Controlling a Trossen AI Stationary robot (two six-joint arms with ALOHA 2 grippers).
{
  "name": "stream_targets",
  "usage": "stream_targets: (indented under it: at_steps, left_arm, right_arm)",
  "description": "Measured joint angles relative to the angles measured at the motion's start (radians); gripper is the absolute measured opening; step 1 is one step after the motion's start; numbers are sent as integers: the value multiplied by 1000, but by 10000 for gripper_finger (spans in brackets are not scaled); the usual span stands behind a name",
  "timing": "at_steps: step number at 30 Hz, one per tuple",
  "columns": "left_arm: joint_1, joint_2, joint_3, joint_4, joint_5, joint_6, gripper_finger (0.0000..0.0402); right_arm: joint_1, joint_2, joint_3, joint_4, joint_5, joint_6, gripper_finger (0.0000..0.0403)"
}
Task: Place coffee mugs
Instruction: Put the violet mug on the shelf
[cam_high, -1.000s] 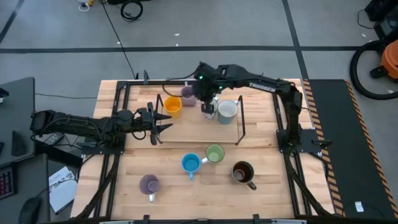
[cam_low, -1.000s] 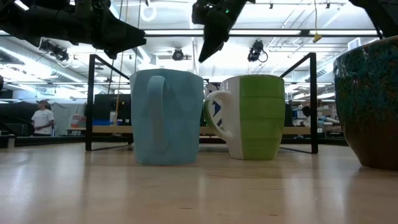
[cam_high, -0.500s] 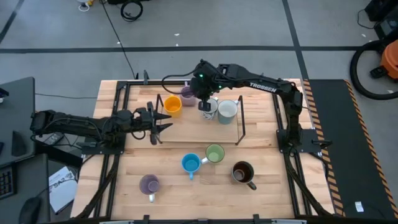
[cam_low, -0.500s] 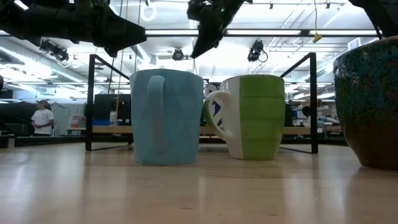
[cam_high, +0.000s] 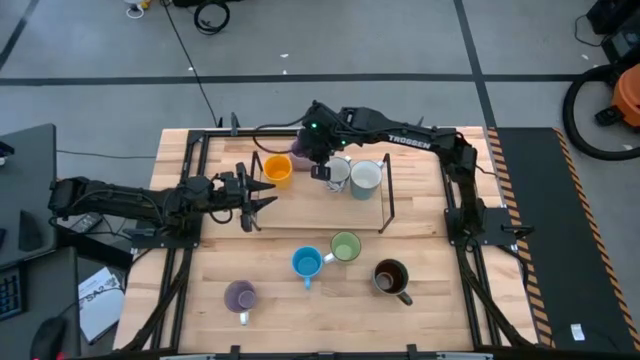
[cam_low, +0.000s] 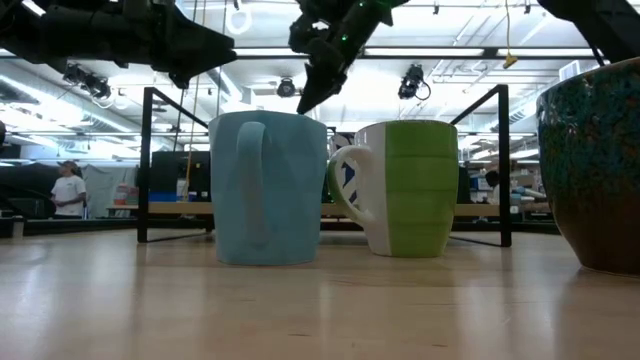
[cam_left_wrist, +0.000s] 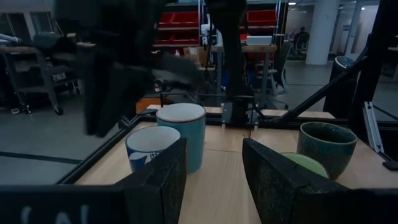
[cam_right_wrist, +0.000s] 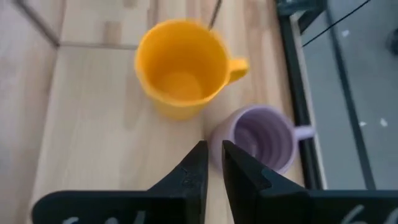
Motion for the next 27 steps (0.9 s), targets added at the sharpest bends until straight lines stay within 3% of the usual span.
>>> stream_targets:
  at_steps: [11, 27]
  left_arm:
    - [1, 0, 0, 4, 0, 1, 162]
    - [1, 0, 0, 16, -2, 38, 162]
  right_arm:
    - [2, 92, -1, 39, 7, -9, 112]
    - [-2, 146, -2, 91, 85, -63, 115]
